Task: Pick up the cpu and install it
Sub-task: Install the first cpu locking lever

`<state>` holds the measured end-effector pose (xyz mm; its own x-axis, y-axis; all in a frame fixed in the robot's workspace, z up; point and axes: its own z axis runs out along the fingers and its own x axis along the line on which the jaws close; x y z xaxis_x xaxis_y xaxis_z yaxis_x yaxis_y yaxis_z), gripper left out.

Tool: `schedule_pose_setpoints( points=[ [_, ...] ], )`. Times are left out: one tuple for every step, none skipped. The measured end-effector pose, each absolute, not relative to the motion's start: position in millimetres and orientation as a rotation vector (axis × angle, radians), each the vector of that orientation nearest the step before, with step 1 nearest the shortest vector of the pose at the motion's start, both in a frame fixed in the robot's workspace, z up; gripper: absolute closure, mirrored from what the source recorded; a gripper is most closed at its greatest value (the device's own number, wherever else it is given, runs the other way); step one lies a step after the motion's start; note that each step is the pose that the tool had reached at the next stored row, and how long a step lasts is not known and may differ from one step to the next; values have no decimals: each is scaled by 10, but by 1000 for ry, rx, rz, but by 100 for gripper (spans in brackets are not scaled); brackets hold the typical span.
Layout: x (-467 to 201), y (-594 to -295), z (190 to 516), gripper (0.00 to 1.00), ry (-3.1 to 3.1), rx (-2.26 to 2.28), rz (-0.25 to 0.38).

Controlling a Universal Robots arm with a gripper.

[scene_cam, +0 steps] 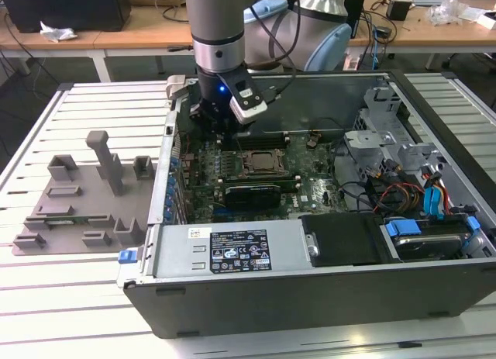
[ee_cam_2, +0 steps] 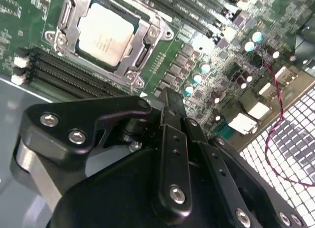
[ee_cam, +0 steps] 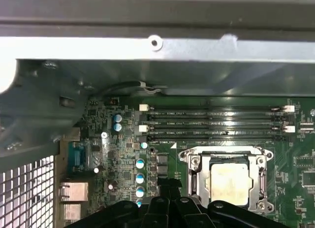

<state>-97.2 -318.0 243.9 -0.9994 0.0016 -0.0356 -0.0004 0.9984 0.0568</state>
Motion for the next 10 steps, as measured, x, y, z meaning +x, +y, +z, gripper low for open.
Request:
schedule_pose_setpoints(
  points=[
    [-973, -3180, 2458, 89, 3104, 1, 92],
    [-972, -3180, 2487, 89, 3103, 1, 93],
    [-972, -3181, 2520, 89, 3102, 1, 95],
    [-972, -3181, 2528, 89, 3102, 1, 100],
    [-972, -3181, 2534, 89, 3100, 1, 116],
    [-972, -3181, 2537, 89, 3100, 2, 132],
    [-988, -3180, 2537, 89, 3097, 2, 158],
    [-1020, -3181, 2537, 89, 3093, 2, 188],
    [-1051, -3181, 2538, 89, 3090, 2, 206],
    [-1057, -3181, 2537, 89, 3088, 2, 219]
  ],
)
